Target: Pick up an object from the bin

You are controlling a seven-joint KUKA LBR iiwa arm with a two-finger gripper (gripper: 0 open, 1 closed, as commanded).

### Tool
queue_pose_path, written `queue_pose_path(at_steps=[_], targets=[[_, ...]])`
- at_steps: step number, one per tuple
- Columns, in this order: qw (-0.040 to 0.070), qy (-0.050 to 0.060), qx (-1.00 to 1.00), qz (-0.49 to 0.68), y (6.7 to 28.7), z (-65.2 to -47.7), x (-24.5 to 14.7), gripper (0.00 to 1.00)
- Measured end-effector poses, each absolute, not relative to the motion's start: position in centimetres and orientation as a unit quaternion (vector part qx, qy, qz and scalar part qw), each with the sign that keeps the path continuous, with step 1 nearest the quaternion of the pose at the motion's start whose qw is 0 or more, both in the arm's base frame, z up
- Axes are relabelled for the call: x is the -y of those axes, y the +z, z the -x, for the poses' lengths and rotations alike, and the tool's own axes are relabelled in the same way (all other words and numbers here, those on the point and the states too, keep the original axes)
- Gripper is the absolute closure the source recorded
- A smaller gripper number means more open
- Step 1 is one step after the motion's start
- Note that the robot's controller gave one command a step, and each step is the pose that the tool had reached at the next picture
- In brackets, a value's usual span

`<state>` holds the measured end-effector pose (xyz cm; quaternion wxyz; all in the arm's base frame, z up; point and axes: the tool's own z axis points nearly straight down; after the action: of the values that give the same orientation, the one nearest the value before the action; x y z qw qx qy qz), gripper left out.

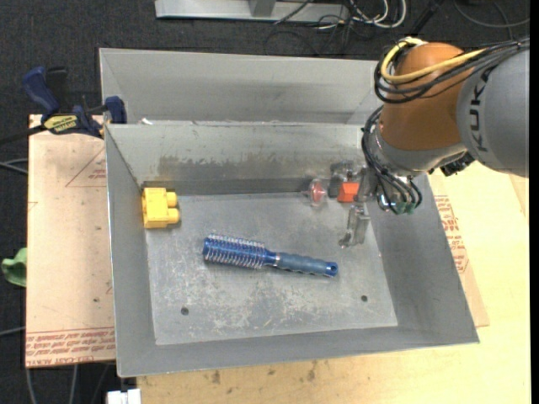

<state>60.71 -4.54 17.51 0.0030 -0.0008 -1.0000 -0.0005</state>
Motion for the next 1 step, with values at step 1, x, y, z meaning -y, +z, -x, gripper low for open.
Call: queue_pose_path(at_steps=[1], targets=[[0.001,-0.001,0.978,-0.208,6.86,-58.46,-1.15,0.00]])
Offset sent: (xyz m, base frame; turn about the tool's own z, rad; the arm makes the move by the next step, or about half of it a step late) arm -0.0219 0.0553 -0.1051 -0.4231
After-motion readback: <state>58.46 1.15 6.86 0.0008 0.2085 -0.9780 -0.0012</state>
